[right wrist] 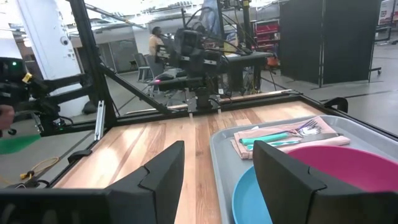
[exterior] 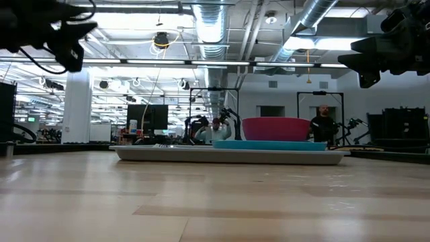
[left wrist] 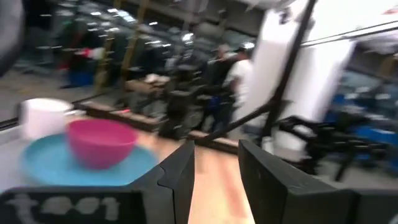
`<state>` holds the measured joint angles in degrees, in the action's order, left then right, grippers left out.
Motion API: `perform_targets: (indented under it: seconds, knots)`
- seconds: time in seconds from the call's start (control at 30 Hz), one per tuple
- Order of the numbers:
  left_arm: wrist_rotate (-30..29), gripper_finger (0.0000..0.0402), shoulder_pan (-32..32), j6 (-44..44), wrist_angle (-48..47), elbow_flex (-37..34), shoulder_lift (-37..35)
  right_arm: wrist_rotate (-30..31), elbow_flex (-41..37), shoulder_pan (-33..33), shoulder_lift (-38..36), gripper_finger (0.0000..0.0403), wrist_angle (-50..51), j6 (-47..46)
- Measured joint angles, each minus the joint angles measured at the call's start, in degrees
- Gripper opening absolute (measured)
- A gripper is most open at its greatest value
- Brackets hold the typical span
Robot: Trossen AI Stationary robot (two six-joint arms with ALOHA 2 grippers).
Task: Set up tray
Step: Return to Home Position
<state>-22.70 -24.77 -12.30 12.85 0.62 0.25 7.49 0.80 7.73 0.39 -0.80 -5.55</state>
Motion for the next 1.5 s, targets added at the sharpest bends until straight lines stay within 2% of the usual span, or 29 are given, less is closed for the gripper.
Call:
perform_targets:
  seconds: [0.17,0.5,0.8,1.1,1.5]
  knots:
    - [-8.8,0.0112,0.0,-1.2,-7.5,0.0,0.0,0.0,0.0,0.0,0.0,0.0182,0.0,0.0]
    - [-7.8,0.0112,0.8,3.2,-8.0,0.1,0.1,0.0,0.0,0.0,0.0,0.0182,0.0,0.0]
    - [-1.9,0.0112,9.2,2.8,-8.4,0.1,0.1,0.0,0.0,0.0,0.0,0.0182,0.0,0.0]
    - [10.2,0.0112,15.3,7.3,-9.7,0.1,0.4,0.0,0.0,0.0,0.0,0.0182,0.0,0.0]
    - [10.0,0.0112,16.4,9.2,-9.7,0.1,2.8,0.0,0.0,0.0,0.0,0.0182,0.0,0.0]
